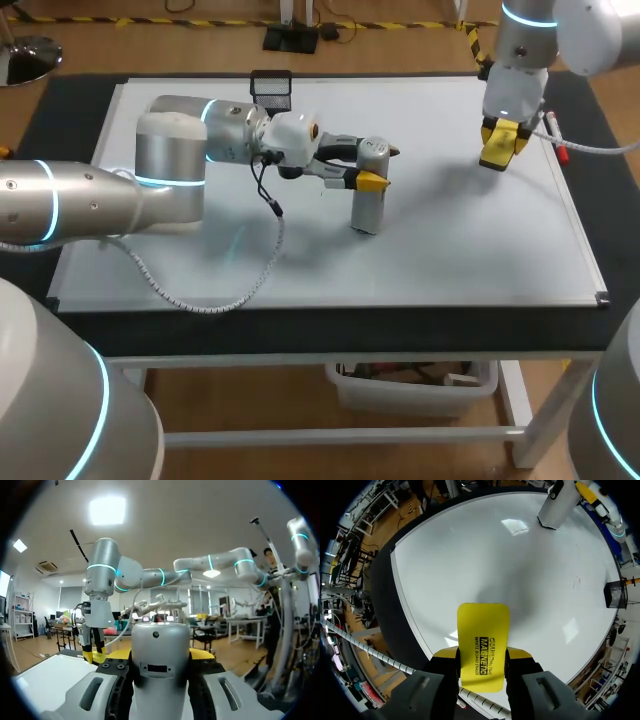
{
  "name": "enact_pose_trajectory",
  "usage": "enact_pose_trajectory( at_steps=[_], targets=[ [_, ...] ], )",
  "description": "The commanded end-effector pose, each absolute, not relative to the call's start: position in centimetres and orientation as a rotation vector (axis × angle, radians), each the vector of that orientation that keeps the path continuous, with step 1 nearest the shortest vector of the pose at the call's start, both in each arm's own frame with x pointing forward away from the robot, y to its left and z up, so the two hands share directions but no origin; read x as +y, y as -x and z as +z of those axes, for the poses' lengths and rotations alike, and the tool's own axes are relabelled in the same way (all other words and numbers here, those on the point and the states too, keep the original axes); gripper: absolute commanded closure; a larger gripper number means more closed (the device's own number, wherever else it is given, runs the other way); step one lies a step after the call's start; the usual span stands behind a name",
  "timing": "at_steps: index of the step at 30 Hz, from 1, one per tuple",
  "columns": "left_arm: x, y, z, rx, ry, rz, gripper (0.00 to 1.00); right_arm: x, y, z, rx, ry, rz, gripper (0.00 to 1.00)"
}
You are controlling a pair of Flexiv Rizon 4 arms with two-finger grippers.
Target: Pick up the inspection probe, press it on each red-marked spot on the whiteboard one by one, put down the probe, pick up the eraser, and wipe off all the red marks.
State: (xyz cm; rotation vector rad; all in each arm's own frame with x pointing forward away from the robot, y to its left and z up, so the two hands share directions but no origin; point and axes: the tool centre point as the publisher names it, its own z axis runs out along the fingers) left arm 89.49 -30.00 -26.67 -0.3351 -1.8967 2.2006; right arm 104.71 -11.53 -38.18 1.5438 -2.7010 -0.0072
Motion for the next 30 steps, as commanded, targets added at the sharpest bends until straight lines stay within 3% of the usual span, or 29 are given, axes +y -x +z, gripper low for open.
enact_pose_trajectory(
  at_steps=[1, 30],
  targets=[
    [-30.1, -89.8, -26.9, -1.897, 0.341, 2.199, 1.00, -11.6, -104.8, -38.1, -2.697, -1.546, -0.005, 1.00],
    [-29.6, -90.1, -28.5, -2.026, 0.354, 2.135, 1.00, -11.6, -104.8, -38.1, -2.697, -1.546, -0.005, 1.00]
  ],
)
